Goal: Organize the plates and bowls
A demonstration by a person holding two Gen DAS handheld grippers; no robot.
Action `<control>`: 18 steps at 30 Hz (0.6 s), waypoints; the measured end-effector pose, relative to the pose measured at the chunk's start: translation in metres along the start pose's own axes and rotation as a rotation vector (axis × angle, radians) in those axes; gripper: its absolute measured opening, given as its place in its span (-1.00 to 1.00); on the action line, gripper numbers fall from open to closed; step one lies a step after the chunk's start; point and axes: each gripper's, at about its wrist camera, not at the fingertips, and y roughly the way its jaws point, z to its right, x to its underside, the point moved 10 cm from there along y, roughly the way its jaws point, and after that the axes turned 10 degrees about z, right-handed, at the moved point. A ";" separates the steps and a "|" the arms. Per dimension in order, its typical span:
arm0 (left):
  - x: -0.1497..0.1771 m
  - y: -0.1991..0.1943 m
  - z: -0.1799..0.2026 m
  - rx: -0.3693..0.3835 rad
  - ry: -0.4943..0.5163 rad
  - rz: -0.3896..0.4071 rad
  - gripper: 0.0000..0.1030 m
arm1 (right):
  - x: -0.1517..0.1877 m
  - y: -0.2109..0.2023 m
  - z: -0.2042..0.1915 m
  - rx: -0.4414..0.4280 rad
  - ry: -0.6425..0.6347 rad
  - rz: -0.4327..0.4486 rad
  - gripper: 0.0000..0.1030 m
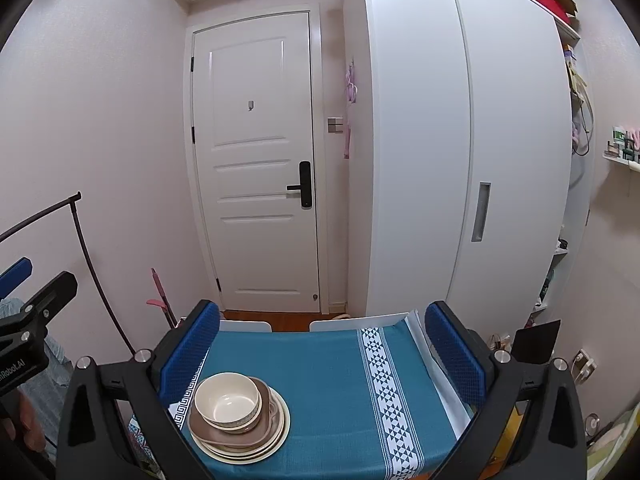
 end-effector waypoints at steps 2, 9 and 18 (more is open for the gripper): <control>-0.001 -0.001 0.000 -0.002 0.000 0.002 1.00 | 0.000 0.000 0.000 0.000 0.000 0.000 0.99; 0.000 0.000 -0.001 -0.008 0.005 0.002 1.00 | 0.001 0.000 0.001 -0.002 0.000 -0.002 0.99; 0.000 0.002 -0.002 -0.012 0.008 -0.001 1.00 | -0.001 0.000 0.000 0.001 0.004 0.000 0.99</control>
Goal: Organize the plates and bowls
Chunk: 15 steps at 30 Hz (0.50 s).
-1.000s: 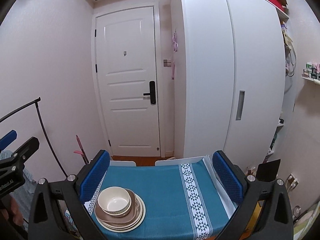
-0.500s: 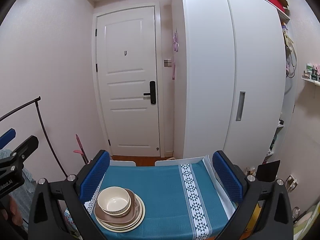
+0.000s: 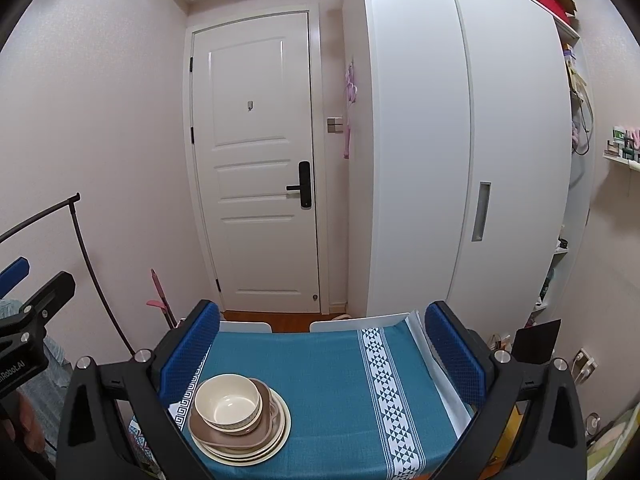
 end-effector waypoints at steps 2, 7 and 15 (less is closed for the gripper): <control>0.000 0.000 0.000 0.002 0.000 0.001 1.00 | -0.001 -0.001 0.000 0.003 0.000 0.001 0.99; 0.000 0.001 0.001 0.004 0.002 -0.002 1.00 | -0.002 0.001 0.001 0.006 0.000 -0.003 0.99; -0.001 0.003 0.002 0.008 0.001 0.001 1.00 | -0.002 0.002 0.000 0.007 0.000 -0.003 0.99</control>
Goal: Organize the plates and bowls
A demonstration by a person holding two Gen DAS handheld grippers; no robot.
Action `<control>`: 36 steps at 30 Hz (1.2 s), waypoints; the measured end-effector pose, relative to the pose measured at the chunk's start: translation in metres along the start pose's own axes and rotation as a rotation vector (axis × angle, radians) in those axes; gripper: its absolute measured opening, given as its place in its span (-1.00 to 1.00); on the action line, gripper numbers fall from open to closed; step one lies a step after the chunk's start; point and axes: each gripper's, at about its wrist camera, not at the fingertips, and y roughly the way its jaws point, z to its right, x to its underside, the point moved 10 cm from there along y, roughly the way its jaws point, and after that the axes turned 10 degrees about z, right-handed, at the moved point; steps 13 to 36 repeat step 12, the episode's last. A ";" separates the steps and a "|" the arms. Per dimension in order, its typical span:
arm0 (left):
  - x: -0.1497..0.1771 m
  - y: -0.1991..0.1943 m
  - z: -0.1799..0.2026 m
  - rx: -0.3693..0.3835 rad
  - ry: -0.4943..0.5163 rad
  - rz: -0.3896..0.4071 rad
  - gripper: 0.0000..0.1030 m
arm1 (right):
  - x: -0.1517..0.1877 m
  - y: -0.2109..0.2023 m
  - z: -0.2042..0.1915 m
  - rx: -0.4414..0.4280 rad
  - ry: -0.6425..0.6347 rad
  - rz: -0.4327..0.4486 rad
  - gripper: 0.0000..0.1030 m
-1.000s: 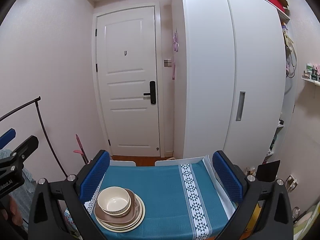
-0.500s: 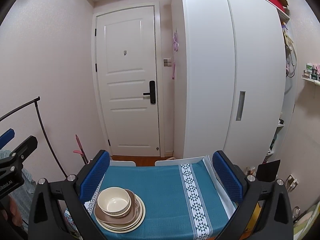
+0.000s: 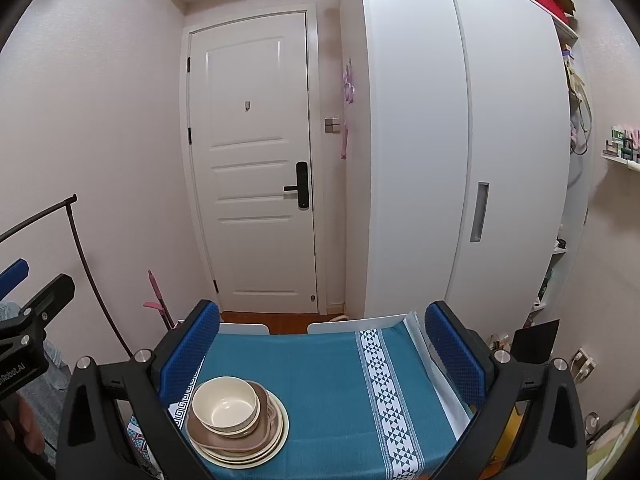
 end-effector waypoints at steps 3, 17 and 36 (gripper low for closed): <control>-0.002 -0.002 0.001 -0.012 0.010 0.017 1.00 | -0.001 0.003 -0.001 -0.006 -0.001 -0.002 0.99; -0.002 0.005 -0.001 -0.048 0.031 0.041 1.00 | -0.001 0.019 -0.003 -0.021 -0.005 -0.018 0.99; -0.002 0.005 -0.001 -0.048 0.031 0.041 1.00 | -0.001 0.019 -0.003 -0.021 -0.005 -0.018 0.99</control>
